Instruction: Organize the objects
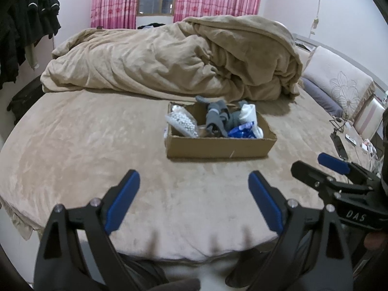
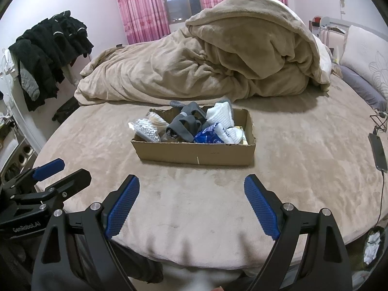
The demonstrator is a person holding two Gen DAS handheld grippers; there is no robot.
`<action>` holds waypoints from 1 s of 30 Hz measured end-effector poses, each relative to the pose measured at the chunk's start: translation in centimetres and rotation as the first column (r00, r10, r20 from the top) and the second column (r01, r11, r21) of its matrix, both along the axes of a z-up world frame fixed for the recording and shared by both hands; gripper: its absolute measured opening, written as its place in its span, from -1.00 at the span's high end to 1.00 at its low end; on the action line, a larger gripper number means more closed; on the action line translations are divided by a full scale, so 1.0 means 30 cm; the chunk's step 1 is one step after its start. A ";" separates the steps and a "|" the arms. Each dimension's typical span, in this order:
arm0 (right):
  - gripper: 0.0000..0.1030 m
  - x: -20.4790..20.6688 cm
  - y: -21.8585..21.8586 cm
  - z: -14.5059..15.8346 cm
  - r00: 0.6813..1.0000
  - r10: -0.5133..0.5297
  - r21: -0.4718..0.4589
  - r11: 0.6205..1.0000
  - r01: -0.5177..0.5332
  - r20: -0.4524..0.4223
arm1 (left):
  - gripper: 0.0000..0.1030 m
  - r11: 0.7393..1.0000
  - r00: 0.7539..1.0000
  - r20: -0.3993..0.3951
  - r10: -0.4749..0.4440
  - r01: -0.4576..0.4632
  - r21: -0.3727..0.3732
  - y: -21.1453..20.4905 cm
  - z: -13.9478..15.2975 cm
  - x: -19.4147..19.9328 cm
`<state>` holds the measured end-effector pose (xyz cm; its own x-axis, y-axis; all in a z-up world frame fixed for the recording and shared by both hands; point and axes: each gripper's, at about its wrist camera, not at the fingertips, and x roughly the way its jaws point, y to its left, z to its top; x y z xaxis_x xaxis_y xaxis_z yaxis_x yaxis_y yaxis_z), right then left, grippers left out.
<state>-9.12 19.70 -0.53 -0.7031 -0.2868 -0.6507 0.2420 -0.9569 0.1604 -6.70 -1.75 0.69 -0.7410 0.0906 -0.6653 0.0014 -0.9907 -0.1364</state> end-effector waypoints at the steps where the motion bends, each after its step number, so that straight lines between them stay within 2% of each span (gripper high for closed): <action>1: -0.75 -0.002 0.001 -0.002 1.000 0.001 -0.002 1.000 -0.001 -0.001 | -0.79 1.000 1.000 0.001 0.000 0.000 -0.001 0.000 0.000 -0.001; 30: -0.75 -0.024 0.005 -0.022 1.000 -0.002 0.013 1.000 0.002 0.002 | -0.79 1.000 1.000 0.018 -0.001 0.001 -0.003 -0.008 -0.013 -0.024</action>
